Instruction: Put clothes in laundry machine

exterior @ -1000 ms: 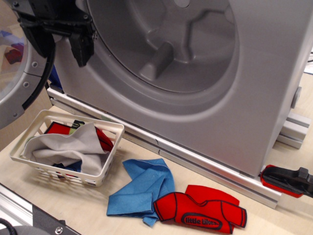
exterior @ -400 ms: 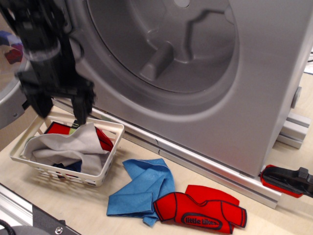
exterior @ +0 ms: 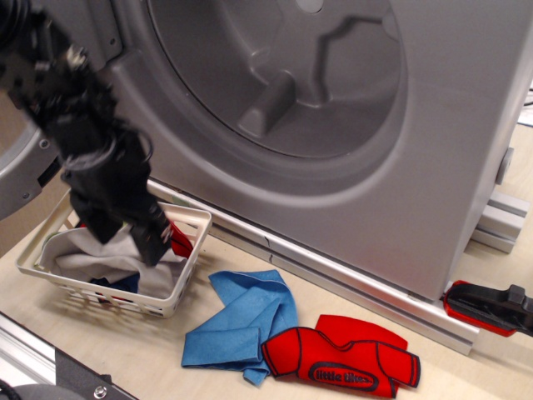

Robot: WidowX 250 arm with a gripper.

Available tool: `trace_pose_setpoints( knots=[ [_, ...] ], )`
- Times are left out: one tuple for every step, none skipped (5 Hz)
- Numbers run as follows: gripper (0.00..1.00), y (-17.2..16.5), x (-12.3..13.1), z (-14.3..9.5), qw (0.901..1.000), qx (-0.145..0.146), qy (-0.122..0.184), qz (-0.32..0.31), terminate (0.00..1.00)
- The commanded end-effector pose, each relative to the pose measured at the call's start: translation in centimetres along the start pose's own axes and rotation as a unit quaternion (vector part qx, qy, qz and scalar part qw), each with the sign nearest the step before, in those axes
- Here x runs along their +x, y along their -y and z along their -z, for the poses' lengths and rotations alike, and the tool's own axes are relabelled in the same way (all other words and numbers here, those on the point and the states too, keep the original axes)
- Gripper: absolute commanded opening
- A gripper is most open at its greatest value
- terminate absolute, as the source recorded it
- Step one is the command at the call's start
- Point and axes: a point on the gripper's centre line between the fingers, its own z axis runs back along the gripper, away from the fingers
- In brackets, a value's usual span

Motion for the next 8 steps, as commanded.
trace_pose_setpoints(
  knots=[
    [1.0,-0.4,-1.0,1.4,0.9999,-0.005,0.012,0.007,0.0],
    [1.0,-0.5,-0.6,2.4,0.9998,-0.015,0.009,0.002,0.0],
    [1.0,-0.5,-0.2,3.5,0.9999,-0.016,0.0,-0.004,0.0],
    [1.0,-0.8,0.0,4.3,0.9995,-0.014,-0.018,-0.02,0.0],
    [0.0,-1.1,-0.1,4.8,0.9993,-0.01,-0.028,-0.024,0.0],
    [0.0,-1.3,0.1,4.4,0.999,-0.011,-0.032,-0.028,0.0],
    [0.0,-1.5,0.6,2.7,0.9996,-0.001,-0.018,-0.022,0.0],
    [0.0,-1.5,0.9,0.3,0.9997,0.015,0.007,-0.021,0.0]
  ],
)
